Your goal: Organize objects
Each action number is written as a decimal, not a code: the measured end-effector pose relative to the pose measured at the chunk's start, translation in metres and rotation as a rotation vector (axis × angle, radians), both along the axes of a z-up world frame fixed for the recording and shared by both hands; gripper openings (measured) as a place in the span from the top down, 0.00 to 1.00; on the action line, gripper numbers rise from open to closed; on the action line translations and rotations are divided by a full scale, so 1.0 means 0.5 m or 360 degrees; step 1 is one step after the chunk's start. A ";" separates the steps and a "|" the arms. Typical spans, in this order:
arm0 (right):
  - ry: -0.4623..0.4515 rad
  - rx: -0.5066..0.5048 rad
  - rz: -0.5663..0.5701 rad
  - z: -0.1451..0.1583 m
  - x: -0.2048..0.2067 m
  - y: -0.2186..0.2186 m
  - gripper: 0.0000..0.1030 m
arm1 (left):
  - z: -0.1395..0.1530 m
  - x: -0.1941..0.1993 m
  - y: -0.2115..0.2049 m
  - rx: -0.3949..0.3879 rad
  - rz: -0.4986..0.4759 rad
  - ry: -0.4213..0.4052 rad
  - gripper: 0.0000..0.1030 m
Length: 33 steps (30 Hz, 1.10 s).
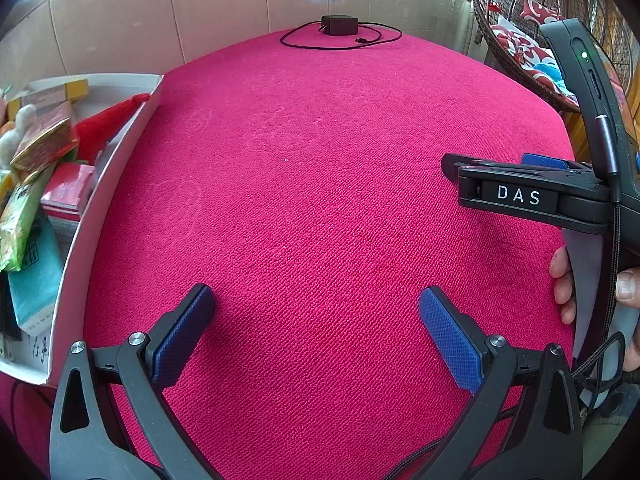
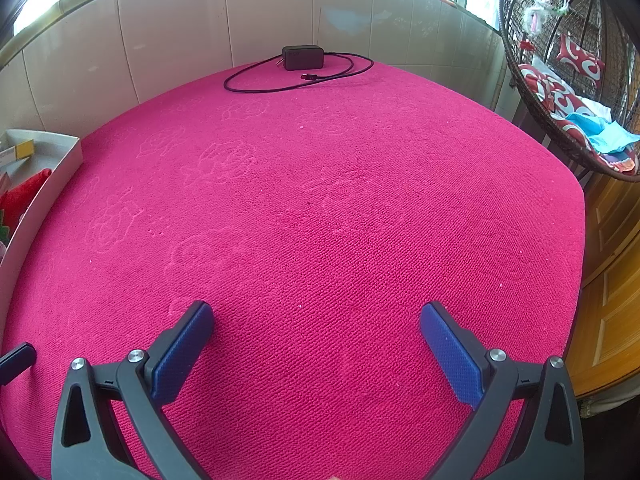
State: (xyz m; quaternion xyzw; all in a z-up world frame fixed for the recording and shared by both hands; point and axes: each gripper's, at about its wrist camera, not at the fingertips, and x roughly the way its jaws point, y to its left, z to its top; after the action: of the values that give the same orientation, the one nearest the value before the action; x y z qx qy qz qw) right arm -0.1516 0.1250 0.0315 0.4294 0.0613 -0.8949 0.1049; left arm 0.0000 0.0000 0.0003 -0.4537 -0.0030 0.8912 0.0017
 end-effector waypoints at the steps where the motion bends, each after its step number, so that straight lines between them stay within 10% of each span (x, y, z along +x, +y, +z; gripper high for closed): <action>1: 0.0000 0.0000 0.0000 0.000 0.000 0.000 0.00 | 0.000 0.000 0.000 0.0000 0.0000 0.0000 0.00; 33: -0.0001 0.0000 0.0002 0.001 0.000 0.003 0.00 | -0.001 -0.003 0.003 0.0003 0.0000 0.0000 0.00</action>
State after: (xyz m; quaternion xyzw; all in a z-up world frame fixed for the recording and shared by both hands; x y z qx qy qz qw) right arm -0.1515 0.1265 0.0322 0.4297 0.0617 -0.8947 0.1053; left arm -0.0013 0.0017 -0.0003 -0.4537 -0.0038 0.8911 0.0021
